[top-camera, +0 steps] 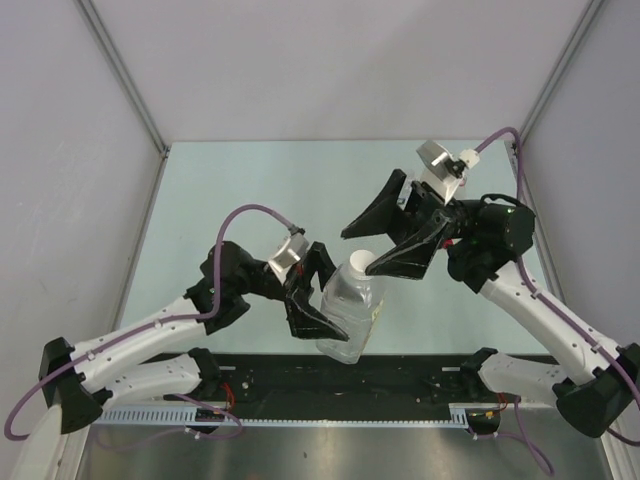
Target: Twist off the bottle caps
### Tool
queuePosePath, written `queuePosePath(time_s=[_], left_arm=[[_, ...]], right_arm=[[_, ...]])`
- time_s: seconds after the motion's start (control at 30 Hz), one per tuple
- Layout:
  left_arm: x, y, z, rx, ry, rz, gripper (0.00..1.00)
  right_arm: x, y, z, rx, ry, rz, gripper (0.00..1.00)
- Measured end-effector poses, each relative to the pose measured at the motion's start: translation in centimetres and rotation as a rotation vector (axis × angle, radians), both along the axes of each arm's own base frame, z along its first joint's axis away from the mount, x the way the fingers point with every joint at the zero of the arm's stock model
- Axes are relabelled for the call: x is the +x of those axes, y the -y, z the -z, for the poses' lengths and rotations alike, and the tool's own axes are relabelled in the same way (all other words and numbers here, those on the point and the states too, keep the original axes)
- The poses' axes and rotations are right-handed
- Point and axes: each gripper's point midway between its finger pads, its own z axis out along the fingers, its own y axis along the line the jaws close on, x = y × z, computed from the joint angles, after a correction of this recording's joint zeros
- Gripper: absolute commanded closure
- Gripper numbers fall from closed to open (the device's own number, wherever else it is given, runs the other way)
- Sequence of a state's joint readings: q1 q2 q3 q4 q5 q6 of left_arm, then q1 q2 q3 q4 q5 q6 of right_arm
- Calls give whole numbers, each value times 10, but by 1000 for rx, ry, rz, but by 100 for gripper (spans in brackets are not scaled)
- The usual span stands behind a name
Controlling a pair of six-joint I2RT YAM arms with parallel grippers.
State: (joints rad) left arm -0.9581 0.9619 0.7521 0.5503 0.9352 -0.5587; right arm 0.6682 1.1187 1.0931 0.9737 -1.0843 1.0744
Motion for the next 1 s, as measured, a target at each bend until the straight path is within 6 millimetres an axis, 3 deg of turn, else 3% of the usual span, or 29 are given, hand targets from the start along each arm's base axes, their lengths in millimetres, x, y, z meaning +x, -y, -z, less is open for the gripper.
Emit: queuePosePath(time_s=[0.13, 0.3, 0.37, 0.47, 0.6, 0.7, 0.77, 0.87, 1.0], left_arm=[[4, -2, 2, 26, 41, -42, 100], [14, -7, 4, 57, 90, -139, 100], [27, -8, 8, 83, 99, -231, 100], [58, -11, 19, 139, 110, -422, 100], [119, -23, 38, 285, 105, -757, 100], [157, -42, 52, 387, 114, -984, 100], [171, -56, 61, 439, 125, -1095, 100], [183, -71, 68, 495, 159, -1217, 100], [188, -79, 76, 561, 226, -1303, 100]], right_arm=[[15, 11, -4, -10, -21, 114, 3], [46, 32, -23, 17, -63, 383, 4], [59, 41, -31, 33, -103, 515, 6], [82, 54, -38, 34, -175, 699, 9], [105, 61, -36, -4, -273, 868, 11], [118, 48, -17, -86, -338, 955, 12], [126, 40, 0, -150, -364, 1011, 13], [139, 26, 32, -266, -390, 1091, 15], [159, 21, 68, -387, -410, 1185, 17]])
